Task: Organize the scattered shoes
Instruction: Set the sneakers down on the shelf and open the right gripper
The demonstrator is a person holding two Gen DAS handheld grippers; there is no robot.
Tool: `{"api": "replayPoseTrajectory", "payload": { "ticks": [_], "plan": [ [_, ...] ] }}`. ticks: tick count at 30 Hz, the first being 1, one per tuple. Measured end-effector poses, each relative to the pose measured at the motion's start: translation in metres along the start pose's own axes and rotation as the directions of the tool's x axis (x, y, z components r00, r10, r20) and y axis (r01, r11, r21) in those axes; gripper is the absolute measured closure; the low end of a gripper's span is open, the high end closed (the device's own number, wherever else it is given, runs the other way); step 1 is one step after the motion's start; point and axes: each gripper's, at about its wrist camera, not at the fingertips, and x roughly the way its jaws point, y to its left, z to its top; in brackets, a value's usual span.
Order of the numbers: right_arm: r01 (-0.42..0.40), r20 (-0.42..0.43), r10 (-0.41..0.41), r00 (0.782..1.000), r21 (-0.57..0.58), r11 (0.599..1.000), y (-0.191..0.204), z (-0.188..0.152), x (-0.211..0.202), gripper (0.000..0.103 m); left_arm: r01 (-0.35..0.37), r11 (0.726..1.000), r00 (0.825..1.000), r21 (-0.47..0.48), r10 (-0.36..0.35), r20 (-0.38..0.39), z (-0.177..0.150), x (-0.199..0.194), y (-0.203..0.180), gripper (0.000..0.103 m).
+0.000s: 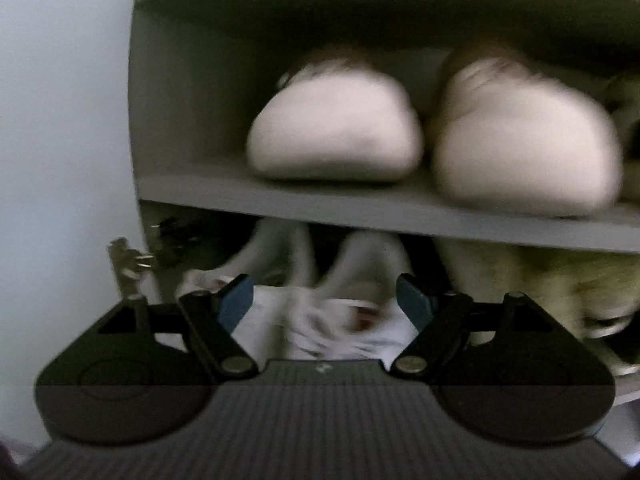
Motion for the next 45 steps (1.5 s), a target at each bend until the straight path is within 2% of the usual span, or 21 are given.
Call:
{"api": "replayPoseTrajectory", "payload": {
  "ticks": [1, 2, 4, 6, 7, 9, 10, 12, 13, 14, 16, 18, 19, 20, 23, 25, 29, 34, 38, 43, 45],
  "plan": [
    [0.02, 0.027, -0.02, 0.999, 0.005, 1.0, 0.01, -0.014, -0.028, 0.022, 0.001, 1.0, 1.0, 0.001, -0.001, -0.001, 0.0, -0.001, 0.0, 0.022],
    [0.006, 0.035, -0.008, 0.999, 0.066, 0.998, 0.006, -0.021, -0.028, 0.022, 0.002, 1.0, 1.0, 0.004, -0.002, -0.001, 0.0, -0.002, -0.001, 0.023],
    [-0.046, -0.002, 0.048, 0.999, 0.213, 0.976, 0.0, -0.04, -0.036, 0.022, -0.004, 1.0, 1.0, 0.018, 0.004, 0.005, -0.002, -0.006, -0.003, 0.024],
    [-0.088, -0.047, 0.111, 0.993, 0.348, 0.933, 0.0, -0.065, -0.046, 0.022, -0.015, 0.999, 1.0, 0.036, 0.014, 0.012, -0.003, -0.012, -0.006, 0.024],
    [-0.103, -0.068, 0.144, 0.987, 0.42, 0.902, -0.002, -0.078, -0.05, 0.022, -0.02, 0.999, 1.0, 0.041, 0.019, 0.015, -0.003, -0.014, -0.006, 0.024],
    [-0.099, -0.117, 0.204, 0.972, 0.582, 0.807, -0.016, -0.109, -0.045, 0.02, -0.027, 0.999, 0.999, 0.046, 0.026, 0.019, -0.003, -0.018, -0.008, 0.024],
    [-0.087, -0.139, 0.216, 0.967, 0.613, 0.785, -0.008, -0.123, -0.039, 0.02, -0.026, 0.998, 0.999, 0.052, 0.025, 0.027, -0.002, -0.02, -0.008, 0.024],
    [-0.091, -0.155, 0.284, 0.946, 0.714, 0.694, -0.019, -0.14, -0.034, 0.02, -0.024, 0.997, 0.998, 0.073, 0.02, 0.056, 0.001, -0.027, -0.013, 0.024],
    [-0.092, -0.153, 0.298, 0.942, 0.736, 0.671, -0.022, -0.144, -0.034, 0.02, -0.027, 0.996, 0.997, 0.084, 0.021, 0.071, 0.005, -0.031, -0.017, 0.024],
    [-0.092, -0.155, 0.331, 0.931, 0.778, 0.622, -0.027, -0.153, -0.032, 0.018, -0.032, 0.995, 0.996, 0.094, 0.024, 0.081, 0.009, -0.034, -0.021, 0.024],
    [-0.107, -0.116, 0.427, 0.897, 0.881, 0.462, -0.035, -0.174, -0.025, 0.018, -0.016, 0.996, 0.998, 0.09, 0.011, 0.06, 0.012, -0.035, -0.025, 0.024],
    [-0.113, -0.031, 0.529, 0.848, 0.965, 0.237, -0.036, -0.201, -0.017, 0.018, -0.013, 0.996, 0.999, 0.088, 0.009, 0.048, 0.013, -0.036, -0.027, 0.024],
    [-0.124, -0.019, 0.537, 0.843, 0.965, 0.23, -0.032, -0.202, -0.017, 0.026, -0.015, 0.996, 0.999, 0.091, 0.011, 0.049, 0.013, -0.036, -0.028, 0.025],
    [-0.137, -0.017, 0.535, 0.845, 0.959, 0.247, -0.03, -0.2, -0.019, 0.038, -0.015, 0.996, 0.999, 0.091, 0.011, 0.049, 0.013, -0.036, -0.027, 0.028],
    [-0.148, -0.038, 0.515, 0.856, 0.937, 0.315, -0.016, -0.184, -0.016, 0.038, -0.016, 0.998, 0.999, 0.053, 0.014, 0.045, 0.017, -0.038, -0.02, 0.028],
    [-0.132, -0.048, 0.495, 0.868, 0.937, 0.324, -0.009, -0.181, -0.012, 0.039, -0.009, 1.0, 1.0, 0.018, 0.008, 0.03, 0.025, -0.039, -0.018, 0.028],
    [-0.111, -0.033, 0.428, 0.903, 0.945, 0.307, 0.0, -0.177, 0.002, 0.039, -0.002, 1.0, 1.0, 0.005, 0.002, 0.028, 0.029, -0.047, -0.021, 0.024],
    [-0.085, -0.022, 0.369, 0.929, 0.959, 0.271, 0.0, -0.182, 0.002, 0.035, -0.005, 0.999, 0.999, 0.04, 0.003, 0.052, 0.018, -0.054, -0.021, 0.015],
    [-0.109, -0.005, 0.368, 0.93, 0.951, 0.288, 0.004, -0.185, -0.008, 0.034, 0.006, 0.999, 0.996, 0.035, -0.009, 0.084, 0.009, -0.062, -0.018, 0.011],
    [-0.13, -0.001, 0.359, 0.933, 0.932, 0.338, 0.017, -0.188, -0.022, 0.035, -0.013, 1.0, 0.989, 0.025, 0.01, 0.145, -0.013, -0.079, -0.012, 0.011],
    [-0.129, -0.001, 0.352, 0.936, 0.93, 0.344, 0.022, -0.192, -0.024, 0.042, -0.037, 0.999, 0.983, 0.011, 0.035, 0.181, -0.02, -0.087, -0.009, 0.012]
  ]
}}
